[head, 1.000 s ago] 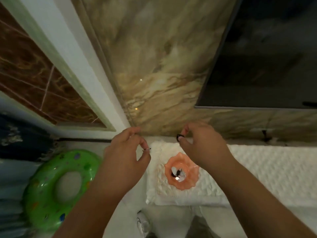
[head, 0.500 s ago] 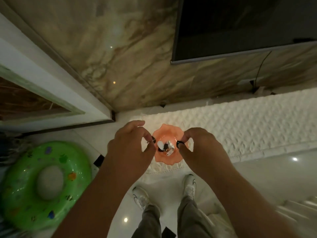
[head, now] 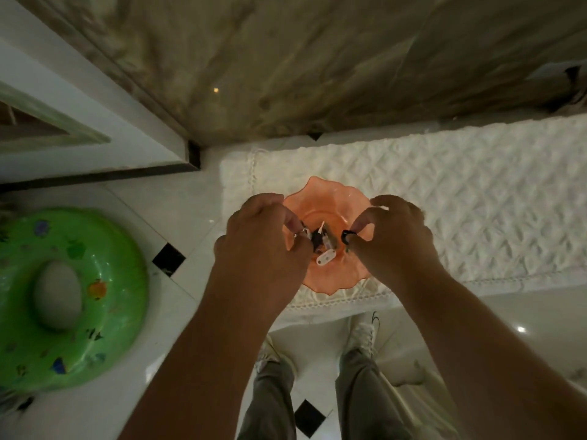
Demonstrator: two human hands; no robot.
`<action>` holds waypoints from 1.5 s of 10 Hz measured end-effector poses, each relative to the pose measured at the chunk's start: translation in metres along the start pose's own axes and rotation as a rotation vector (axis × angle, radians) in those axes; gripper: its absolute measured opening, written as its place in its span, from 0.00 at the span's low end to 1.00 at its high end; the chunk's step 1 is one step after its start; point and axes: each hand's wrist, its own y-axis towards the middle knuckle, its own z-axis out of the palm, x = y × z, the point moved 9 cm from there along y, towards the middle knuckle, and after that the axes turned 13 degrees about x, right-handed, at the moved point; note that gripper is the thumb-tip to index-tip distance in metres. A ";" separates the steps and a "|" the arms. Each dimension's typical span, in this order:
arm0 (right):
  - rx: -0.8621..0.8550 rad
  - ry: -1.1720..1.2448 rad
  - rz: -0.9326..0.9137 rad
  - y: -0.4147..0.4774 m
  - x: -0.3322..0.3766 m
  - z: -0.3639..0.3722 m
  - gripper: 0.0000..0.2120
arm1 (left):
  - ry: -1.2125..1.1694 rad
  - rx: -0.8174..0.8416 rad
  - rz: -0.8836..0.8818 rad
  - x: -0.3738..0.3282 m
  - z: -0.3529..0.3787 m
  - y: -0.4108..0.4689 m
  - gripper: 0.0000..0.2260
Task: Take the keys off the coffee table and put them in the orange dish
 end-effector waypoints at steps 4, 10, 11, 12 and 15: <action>-0.060 -0.392 0.075 0.071 -0.026 0.054 0.08 | 0.012 -0.071 -0.014 0.047 0.044 0.043 0.04; -0.332 -0.084 -0.032 0.061 -0.036 0.039 0.15 | 0.133 -0.051 -0.073 0.040 0.108 0.091 0.05; -0.294 -0.072 -0.030 0.062 -0.039 0.045 0.14 | 0.125 -0.086 -0.082 0.044 0.113 0.093 0.06; -0.256 -0.094 -0.038 0.064 -0.039 0.049 0.14 | 0.124 -0.097 -0.077 0.044 0.118 0.091 0.10; -0.050 -0.061 -0.064 0.056 -0.024 0.044 0.32 | 0.023 -0.125 -0.080 0.033 0.092 0.070 0.20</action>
